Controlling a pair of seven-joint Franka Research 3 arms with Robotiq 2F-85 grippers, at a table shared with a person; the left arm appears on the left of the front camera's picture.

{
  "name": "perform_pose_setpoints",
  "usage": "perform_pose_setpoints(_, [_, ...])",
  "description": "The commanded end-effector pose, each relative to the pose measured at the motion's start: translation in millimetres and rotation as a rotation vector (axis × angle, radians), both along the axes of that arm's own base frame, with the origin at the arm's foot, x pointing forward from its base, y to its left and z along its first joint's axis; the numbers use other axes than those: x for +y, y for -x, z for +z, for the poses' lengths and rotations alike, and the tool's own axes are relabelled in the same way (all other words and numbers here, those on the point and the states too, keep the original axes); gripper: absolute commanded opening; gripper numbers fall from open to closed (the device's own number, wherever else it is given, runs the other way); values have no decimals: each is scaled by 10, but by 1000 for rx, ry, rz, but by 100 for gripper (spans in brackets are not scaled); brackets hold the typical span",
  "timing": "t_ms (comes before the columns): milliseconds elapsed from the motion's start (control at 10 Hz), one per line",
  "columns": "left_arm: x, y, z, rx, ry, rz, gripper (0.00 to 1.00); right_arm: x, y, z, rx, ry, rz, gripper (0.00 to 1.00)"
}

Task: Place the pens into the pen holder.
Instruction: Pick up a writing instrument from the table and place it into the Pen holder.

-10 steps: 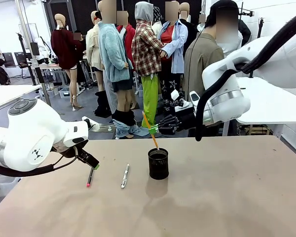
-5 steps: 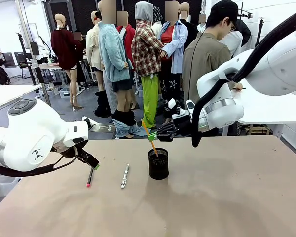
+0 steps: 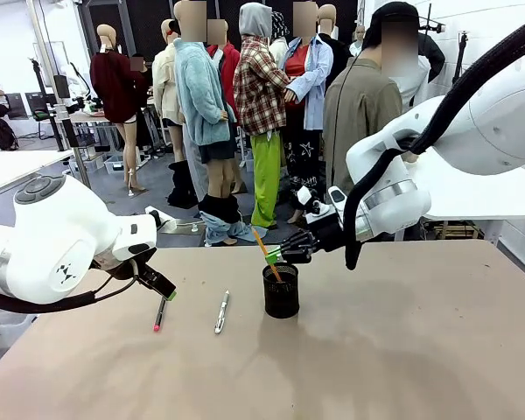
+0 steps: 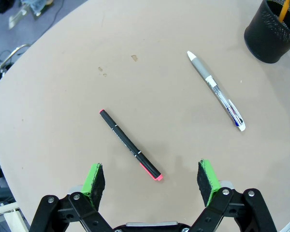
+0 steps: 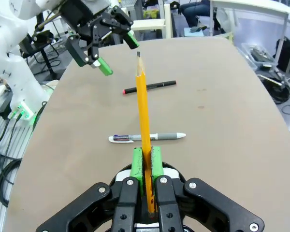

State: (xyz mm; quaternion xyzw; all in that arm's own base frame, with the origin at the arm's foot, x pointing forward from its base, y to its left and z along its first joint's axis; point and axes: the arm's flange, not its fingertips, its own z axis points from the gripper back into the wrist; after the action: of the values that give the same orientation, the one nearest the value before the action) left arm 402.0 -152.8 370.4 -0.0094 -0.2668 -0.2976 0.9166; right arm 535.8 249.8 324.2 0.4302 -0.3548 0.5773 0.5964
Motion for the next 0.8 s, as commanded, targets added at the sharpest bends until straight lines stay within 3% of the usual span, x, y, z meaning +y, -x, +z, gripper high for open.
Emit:
perform_pose_setpoints(0, [17, -4, 8, -1, 3, 4, 100, -103, 83, 31, -10, 23, -1, 43])
perform_pose_setpoints(100, [17, -4, 8, -1, 3, 4, 100, -159, 108, 52, -19, 30, -7, 59])
perform_pose_setpoints(400, [17, -4, 8, -1, 3, 4, 100, -472, 224, 195, -6, 91, -111, 59])
perform_pose_setpoints(700, [17, -4, 8, -1, 3, 4, 100, -1185, 289, 633, 63, 355, -428, 59])
